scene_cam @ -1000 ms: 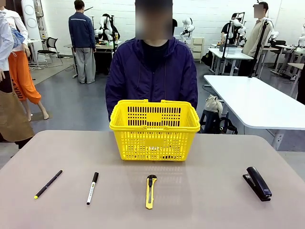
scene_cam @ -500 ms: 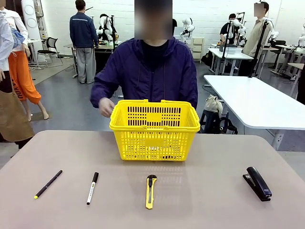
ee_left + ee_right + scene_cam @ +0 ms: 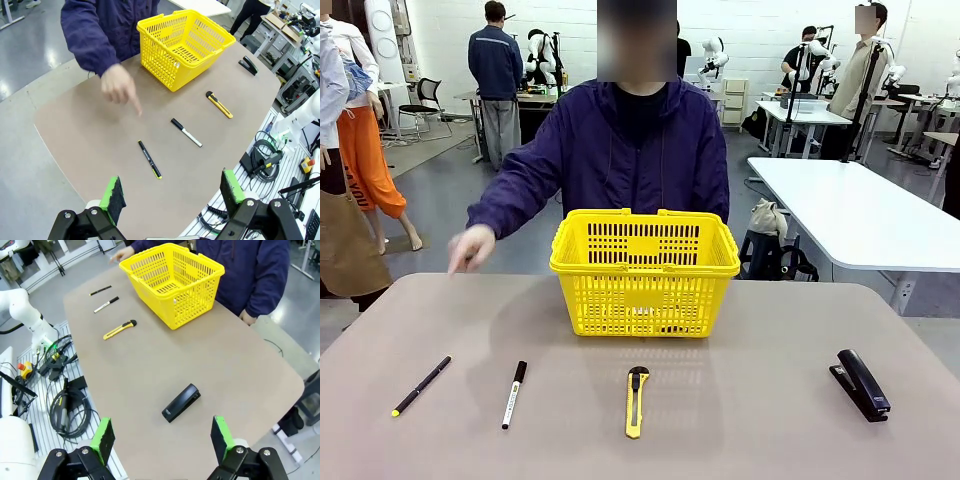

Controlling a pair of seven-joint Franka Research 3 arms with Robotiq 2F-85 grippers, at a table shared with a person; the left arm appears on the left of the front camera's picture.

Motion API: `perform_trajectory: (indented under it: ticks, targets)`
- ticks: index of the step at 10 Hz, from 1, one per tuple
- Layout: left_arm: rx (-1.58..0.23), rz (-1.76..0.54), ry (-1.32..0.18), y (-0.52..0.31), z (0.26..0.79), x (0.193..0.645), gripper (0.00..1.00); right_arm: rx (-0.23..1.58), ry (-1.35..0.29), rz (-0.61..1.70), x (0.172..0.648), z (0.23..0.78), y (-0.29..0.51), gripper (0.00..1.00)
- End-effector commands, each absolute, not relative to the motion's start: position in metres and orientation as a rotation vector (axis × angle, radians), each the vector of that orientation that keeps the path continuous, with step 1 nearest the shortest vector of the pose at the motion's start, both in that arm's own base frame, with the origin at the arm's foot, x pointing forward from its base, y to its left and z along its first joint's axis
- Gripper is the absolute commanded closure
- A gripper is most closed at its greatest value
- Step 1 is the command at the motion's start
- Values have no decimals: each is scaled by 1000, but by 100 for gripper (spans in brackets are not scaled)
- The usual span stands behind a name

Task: Place the items the person wants into the basket.
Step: Pick up the item the person points to and place it in the Market Basket.

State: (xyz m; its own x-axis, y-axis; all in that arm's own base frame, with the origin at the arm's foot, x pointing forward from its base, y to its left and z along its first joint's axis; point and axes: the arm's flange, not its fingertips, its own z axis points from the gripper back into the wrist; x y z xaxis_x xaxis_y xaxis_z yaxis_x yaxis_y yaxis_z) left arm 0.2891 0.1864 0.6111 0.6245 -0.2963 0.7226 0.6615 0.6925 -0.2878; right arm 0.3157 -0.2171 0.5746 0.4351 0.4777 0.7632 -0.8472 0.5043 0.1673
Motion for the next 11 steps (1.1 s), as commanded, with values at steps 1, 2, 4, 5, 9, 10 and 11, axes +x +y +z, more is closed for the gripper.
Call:
perform_trajectory:
  ticks: [1,2,4,5,9,10,11]
  targets:
    - [-587,-599,-714,188,612,289,0,604,-737,903,317,575,-218,0]
    - [-587,-599,-714,188,612,289,0,604,-737,903,317,575,-218,0]
    - [-587,-599,-714,188,612,289,0,604,-737,903,317,575,-218,0]
    - [-579,-586,-696,186,611,289,0,604,-737,903,317,575,-218,0]
    - [-188,-719,-381,92,547,329,0,604,-737,903,317,575,-218,0]
    - [-106,-706,-346,67,525,337,0,604,-737,903,317,575,-218,0]
    - [-4,-666,-329,39,495,347,0,604,-737,903,317,575,-218,0]
